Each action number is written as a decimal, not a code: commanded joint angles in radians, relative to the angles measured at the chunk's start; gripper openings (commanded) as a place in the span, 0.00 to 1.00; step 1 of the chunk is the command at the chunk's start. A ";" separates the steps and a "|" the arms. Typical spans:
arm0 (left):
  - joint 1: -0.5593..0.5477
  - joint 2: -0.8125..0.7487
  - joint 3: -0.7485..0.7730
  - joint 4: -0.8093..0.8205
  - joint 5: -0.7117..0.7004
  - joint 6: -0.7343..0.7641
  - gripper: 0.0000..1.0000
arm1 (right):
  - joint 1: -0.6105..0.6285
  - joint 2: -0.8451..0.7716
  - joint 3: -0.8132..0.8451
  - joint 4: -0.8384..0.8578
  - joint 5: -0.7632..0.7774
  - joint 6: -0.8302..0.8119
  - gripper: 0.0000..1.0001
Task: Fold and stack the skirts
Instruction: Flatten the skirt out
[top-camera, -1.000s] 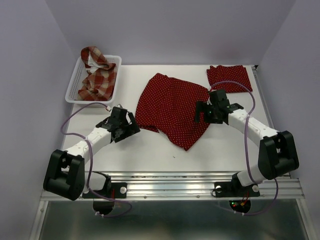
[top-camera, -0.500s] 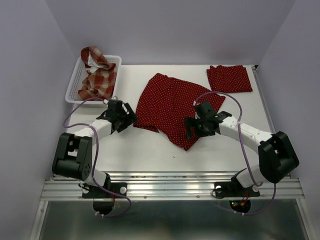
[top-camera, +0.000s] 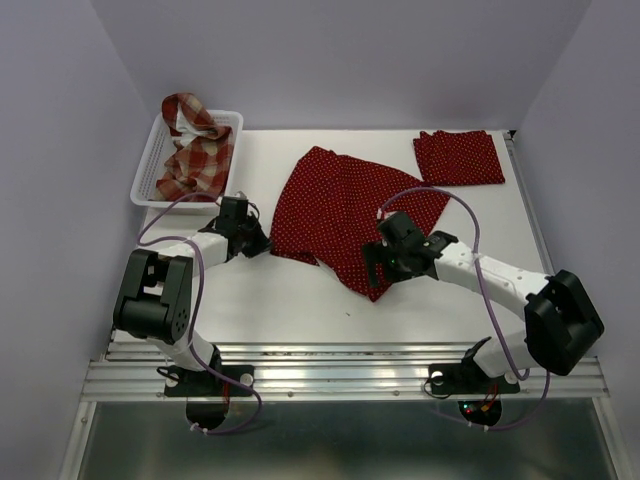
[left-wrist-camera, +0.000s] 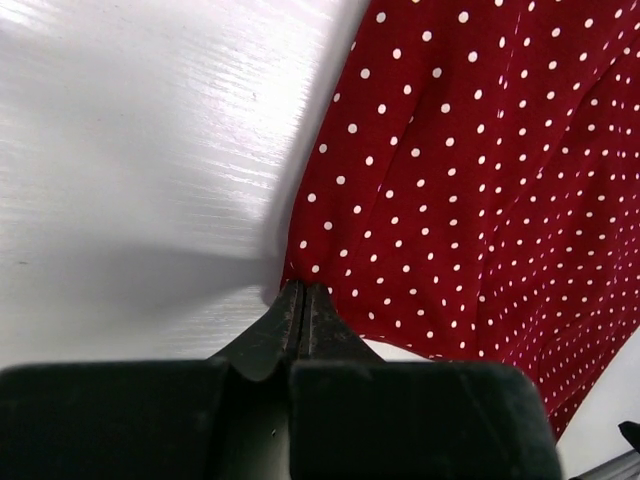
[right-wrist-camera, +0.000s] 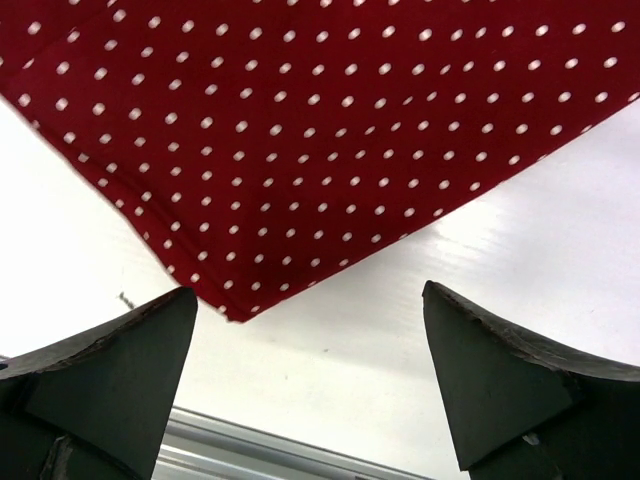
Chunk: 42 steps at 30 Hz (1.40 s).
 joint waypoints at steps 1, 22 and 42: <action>0.000 -0.025 0.008 0.002 0.045 0.035 0.00 | 0.042 -0.052 -0.026 -0.029 0.065 0.047 1.00; 0.000 -0.151 0.003 -0.022 0.096 0.004 0.00 | 0.166 0.017 -0.080 0.043 0.162 0.151 0.82; 0.055 -0.273 0.090 -0.062 0.013 -0.017 0.00 | 0.029 0.051 0.033 -0.179 0.482 0.256 0.01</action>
